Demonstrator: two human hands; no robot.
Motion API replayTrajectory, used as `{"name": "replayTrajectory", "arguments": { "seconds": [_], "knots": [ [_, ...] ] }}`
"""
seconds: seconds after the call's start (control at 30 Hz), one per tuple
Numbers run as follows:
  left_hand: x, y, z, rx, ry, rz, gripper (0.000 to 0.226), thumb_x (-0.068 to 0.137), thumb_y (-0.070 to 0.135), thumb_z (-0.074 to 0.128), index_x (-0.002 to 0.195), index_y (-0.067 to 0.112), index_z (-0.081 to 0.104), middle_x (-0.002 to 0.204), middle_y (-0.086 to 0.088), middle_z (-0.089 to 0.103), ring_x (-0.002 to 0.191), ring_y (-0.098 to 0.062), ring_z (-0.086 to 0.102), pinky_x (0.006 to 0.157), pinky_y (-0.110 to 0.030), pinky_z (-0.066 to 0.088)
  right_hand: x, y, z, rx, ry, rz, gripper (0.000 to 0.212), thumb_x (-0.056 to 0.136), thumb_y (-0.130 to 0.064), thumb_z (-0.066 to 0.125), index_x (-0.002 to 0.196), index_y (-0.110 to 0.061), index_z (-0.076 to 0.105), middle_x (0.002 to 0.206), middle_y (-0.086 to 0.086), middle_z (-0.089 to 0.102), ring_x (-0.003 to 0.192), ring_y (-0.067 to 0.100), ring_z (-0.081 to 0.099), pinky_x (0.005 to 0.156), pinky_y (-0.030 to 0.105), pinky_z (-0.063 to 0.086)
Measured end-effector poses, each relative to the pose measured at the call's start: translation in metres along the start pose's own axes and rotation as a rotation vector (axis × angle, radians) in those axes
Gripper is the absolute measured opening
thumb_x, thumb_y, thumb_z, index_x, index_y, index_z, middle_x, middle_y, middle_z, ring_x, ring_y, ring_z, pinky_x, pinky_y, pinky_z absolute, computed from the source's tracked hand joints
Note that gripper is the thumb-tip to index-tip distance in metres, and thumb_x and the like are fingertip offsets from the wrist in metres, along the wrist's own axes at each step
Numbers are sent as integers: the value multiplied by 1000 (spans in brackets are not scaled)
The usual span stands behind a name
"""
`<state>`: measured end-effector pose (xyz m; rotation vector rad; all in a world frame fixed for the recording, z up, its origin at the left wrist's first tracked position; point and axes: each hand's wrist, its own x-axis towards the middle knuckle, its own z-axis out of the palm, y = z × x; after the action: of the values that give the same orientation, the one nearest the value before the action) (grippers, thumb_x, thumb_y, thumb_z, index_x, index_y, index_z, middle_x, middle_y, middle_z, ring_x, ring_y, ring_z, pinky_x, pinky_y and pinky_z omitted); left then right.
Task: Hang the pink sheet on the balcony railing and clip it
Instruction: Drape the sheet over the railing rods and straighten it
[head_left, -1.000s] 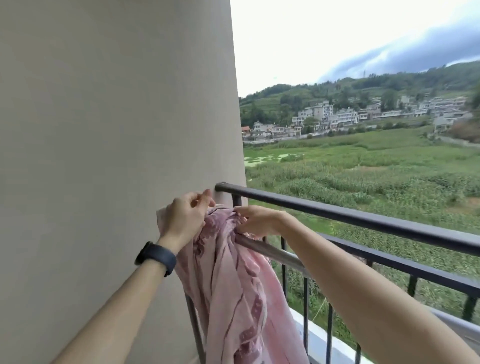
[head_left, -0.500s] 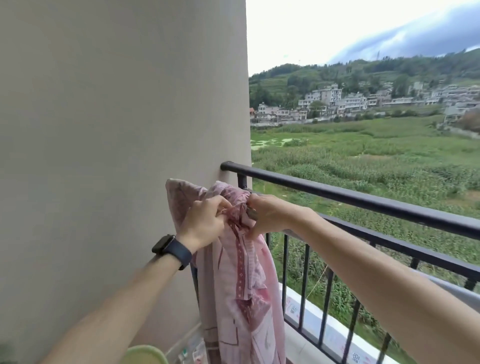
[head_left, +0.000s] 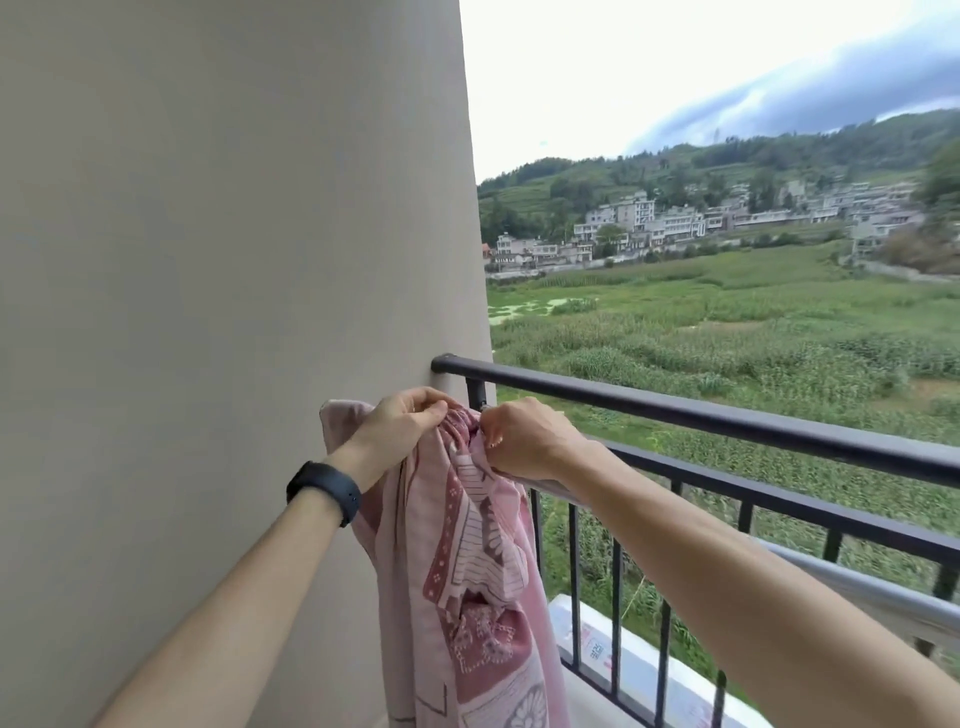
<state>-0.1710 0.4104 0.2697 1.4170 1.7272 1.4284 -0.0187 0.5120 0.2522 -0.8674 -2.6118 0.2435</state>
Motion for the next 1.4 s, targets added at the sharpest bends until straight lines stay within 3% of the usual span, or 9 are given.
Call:
{"name": "replayTrajectory", "arguments": {
  "seconds": [0.1, 0.23, 0.37, 0.73, 0.83, 0.97, 1.1, 1.2, 1.4],
  "knots": [
    [-8, -1, -15, 374, 18, 125, 10, 97, 24, 62, 102, 24, 71, 89, 1, 75, 86, -7, 69, 83, -14, 52, 2, 8, -11, 1, 128, -3, 16, 93, -23, 53, 93, -24, 70, 97, 3, 73, 82, 23, 67, 67, 37, 60],
    [-18, -3, -23, 291, -10, 128, 13, 93, 19, 68, 103, 25, 73, 94, 0, 76, 92, -12, 72, 93, -34, 55, 6, 4, -19, 4, 83, -43, 17, 90, -16, 56, 95, -22, 71, 99, 4, 72, 86, 23, 67, 73, 40, 60],
    [-23, -7, -33, 620, 83, 197, 17, 91, 23, 69, 105, 33, 74, 98, 5, 75, 89, -5, 66, 96, -30, 49, 4, 4, -23, 6, 40, -75, 12, 93, -13, 54, 95, -13, 66, 99, 7, 69, 87, 26, 65, 66, 35, 55],
    [-26, -58, -41, 842, 494, 188, 14, 94, 33, 59, 107, 28, 61, 110, 1, 66, 103, -24, 62, 78, -35, 52, -21, -1, -28, 368, 293, 53, 11, 98, -15, 38, 94, -7, 43, 76, 6, 56, 61, 22, 48, 52, 38, 45],
    [-60, -51, 13, 904, 544, 482, 38, 90, 57, 54, 91, 19, 52, 91, 1, 56, 85, -19, 54, 62, -34, 48, -12, -5, -42, 491, 421, 43, 4, 97, -12, 37, 97, -9, 39, 74, 7, 54, 58, 23, 48, 51, 44, 48],
    [-77, -48, 78, 1209, 372, 375, 63, 83, 77, 43, 93, 17, 62, 95, -2, 65, 92, -27, 61, 76, -43, 49, 0, -26, -70, 323, 513, -81, 7, 92, -13, 43, 92, -8, 47, 69, 5, 56, 54, 19, 45, 49, 35, 42],
    [-63, -45, 43, 657, 292, 165, 19, 94, 31, 57, 80, 18, 57, 73, 0, 64, 80, -30, 65, 69, -38, 53, -1, 5, -59, -55, 368, 54, 18, 96, -31, 53, 93, -14, 53, 76, 5, 61, 65, 22, 58, 52, 33, 48],
    [-67, -35, 14, 186, 285, 47, 10, 94, 19, 60, 94, 22, 69, 87, 0, 74, 93, -20, 68, 85, -36, 51, -15, 32, -50, -125, 64, 117, 27, 94, -39, 61, 92, -15, 70, 78, 1, 67, 63, 15, 59, 51, 25, 47],
    [-66, -5, 19, 133, 431, 150, 22, 87, 21, 42, 93, 40, 52, 104, -7, 60, 107, -23, 57, 92, -39, 50, -38, 16, -40, -9, 86, -5, 38, 77, -42, 49, 78, -12, 72, 87, 4, 73, 79, 23, 65, 73, 39, 58]
  ]
}}
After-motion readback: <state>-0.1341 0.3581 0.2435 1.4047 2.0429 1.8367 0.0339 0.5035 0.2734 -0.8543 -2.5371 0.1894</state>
